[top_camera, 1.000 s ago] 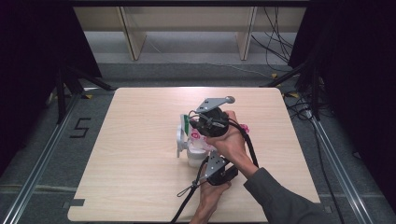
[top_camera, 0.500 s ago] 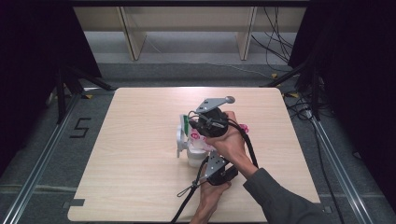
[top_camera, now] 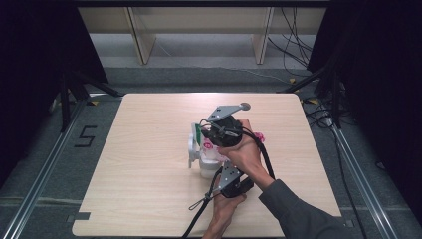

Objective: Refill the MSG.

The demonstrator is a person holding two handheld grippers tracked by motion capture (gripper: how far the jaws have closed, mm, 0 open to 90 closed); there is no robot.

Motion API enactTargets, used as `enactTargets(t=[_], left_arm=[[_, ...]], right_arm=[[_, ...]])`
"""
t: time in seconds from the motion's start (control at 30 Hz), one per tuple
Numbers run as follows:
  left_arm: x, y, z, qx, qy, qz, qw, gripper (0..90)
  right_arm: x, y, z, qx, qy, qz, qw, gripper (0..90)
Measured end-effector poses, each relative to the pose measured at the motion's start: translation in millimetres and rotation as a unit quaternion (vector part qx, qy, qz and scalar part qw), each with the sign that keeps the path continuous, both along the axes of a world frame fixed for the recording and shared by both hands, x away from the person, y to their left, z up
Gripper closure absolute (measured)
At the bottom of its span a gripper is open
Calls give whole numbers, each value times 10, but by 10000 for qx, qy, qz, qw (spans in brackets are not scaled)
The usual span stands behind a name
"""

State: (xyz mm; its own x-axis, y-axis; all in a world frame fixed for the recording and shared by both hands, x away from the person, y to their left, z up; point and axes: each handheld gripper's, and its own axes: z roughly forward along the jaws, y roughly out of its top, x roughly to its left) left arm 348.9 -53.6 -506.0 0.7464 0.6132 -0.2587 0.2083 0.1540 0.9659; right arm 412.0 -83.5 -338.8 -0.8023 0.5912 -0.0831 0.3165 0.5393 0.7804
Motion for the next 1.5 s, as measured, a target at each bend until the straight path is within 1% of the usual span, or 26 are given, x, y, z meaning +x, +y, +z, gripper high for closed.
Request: enactTargets(t=[0.03,0.07,0.1,0.17,0.27,0.3,0.43,0.57,0.6,0.67,0.7,0.77,0.8,0.87,0.9,0.93,1.0,1.07,1.17,1.2,1.23,1.37,1.4,1.43,1.47,1.5], left_arm=[[-1,5,4,17,-11,8,10000,754],[-4,6,2,28,-8,23,10000,754],[-5,1,-3,18,0,23,10000,754],[1,-2,-5,0,4,10,10000,754],[0,7,-2,18,-9,5,10000,754],[1,4,-6,23,-5,13,10000,754],[-2,8,0,25,-17,11,10000,754],[-2,0,-3,15,-7,13,10000,754],[-4,1,-2,12,-5,36,10000,754],[-1,10,4,23,-19,20,10000,754],[0,10,4,28,-16,11,10000,754],[-5,-3,-4,9,-2,29,10000,754],[-3,-3,-4,3,-8,18,10000,754],[-1,9,5,17,-14,14,10000,754],[-1,9,3,22,-13,6,10000,754],[-2,3,-3,11,-7,8,10000,754],[-1,3,-1,4,-1,14,10000,755],[-1,9,4,13,-13,5,10000,754],[1,3,-5,6,5,14,10000,755],[1,6,0,1,0,17,10000,755],[-1,8,3,7,-9,12,10000,755],[0,1,-5,-12,15,18,10000,754],[1,5,-1,-17,0,8,10000,754],[-11,-34,5,-332,43,3,9994,754],[-10,-22,2,-218,46,2,9998,754],[-8,13,-1,91,61,62,9999,754]], right_arm=[[1,-2,5,70,7,-23,10000,900],[12,-14,10,62,-50,-8,10000,900],[8,-10,12,72,-7,3,10000,900],[3,-1,0,-24,1,26,10000,900],[2,1,4,129,-10,-21,9999,900],[7,-5,6,48,5,30,10000,900],[5,-1,5,87,-30,1,10000,900],[2,-8,6,75,34,-18,10000,900],[0,2,-7,56,-12,-9,10000,900],[7,-11,15,74,5,21,10000,900],[11,-19,17,137,-29,4,9999,900],[2,-11,11,78,27,4,10000,900],[-1,0,-4,55,-8,-18,10000,900],[11,-14,10,82,-26,15,10000,900],[11,-14,8,165,-50,-9,9999,900],[11,-13,9,79,-20,19,10000,900],[4,0,-1,12,-20,25,10000,900],[9,-8,10,110,0,10,9999,900],[4,1,-2,30,34,32,10000,900],[0,7,-8,80,7,-16,10000,900],[-1,-1,4,126,47,-16,9999,900],[6,0,-6,29,31,34,10000,900],[1,5,-8,70,32,-1,10000,900],[1,6,-4,129,13,-35,9999,900],[4,-2,6,87,49,13,9999,900],[4,6,-8,106,29,-10,9999,900]])
